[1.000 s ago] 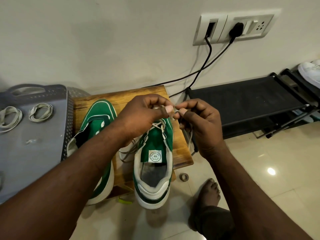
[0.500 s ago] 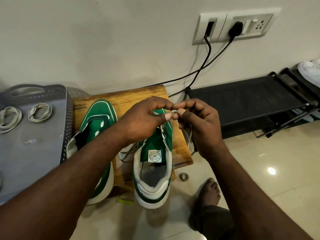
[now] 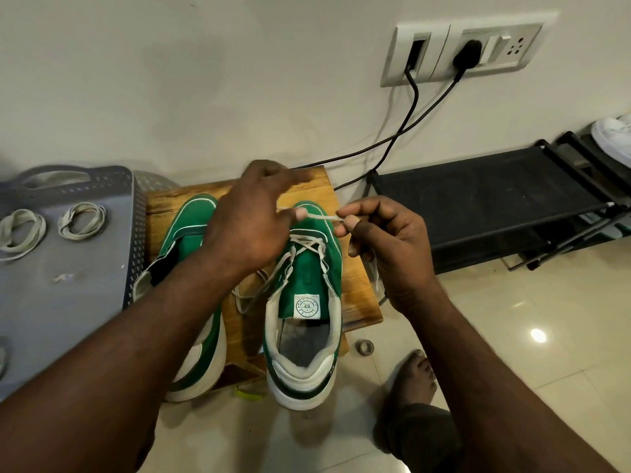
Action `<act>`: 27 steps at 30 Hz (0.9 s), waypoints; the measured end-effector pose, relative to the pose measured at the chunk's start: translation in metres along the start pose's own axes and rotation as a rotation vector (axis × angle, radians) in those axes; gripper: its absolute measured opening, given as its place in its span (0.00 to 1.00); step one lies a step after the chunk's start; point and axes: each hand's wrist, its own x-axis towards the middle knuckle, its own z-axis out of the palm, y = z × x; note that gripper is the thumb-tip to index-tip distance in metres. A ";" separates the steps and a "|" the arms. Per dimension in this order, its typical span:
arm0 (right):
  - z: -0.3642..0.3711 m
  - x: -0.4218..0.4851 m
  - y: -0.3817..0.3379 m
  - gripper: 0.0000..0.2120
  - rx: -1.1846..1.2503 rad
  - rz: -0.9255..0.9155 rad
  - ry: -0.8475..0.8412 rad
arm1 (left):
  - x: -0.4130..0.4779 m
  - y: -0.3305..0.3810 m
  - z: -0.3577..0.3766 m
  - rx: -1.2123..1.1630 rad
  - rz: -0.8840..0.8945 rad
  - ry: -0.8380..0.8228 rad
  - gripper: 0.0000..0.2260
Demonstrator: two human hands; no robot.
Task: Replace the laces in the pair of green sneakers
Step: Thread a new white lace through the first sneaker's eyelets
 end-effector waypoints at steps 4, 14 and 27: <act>0.008 -0.003 0.000 0.07 -0.033 -0.004 -0.037 | -0.002 0.006 0.018 0.193 0.217 -0.098 0.09; 0.003 -0.002 -0.003 0.07 -0.025 -0.014 -0.018 | -0.003 0.012 0.001 -0.410 0.031 -0.346 0.11; 0.002 -0.002 -0.004 0.07 0.006 0.010 -0.039 | 0.016 -0.032 0.003 -0.316 -0.492 0.214 0.05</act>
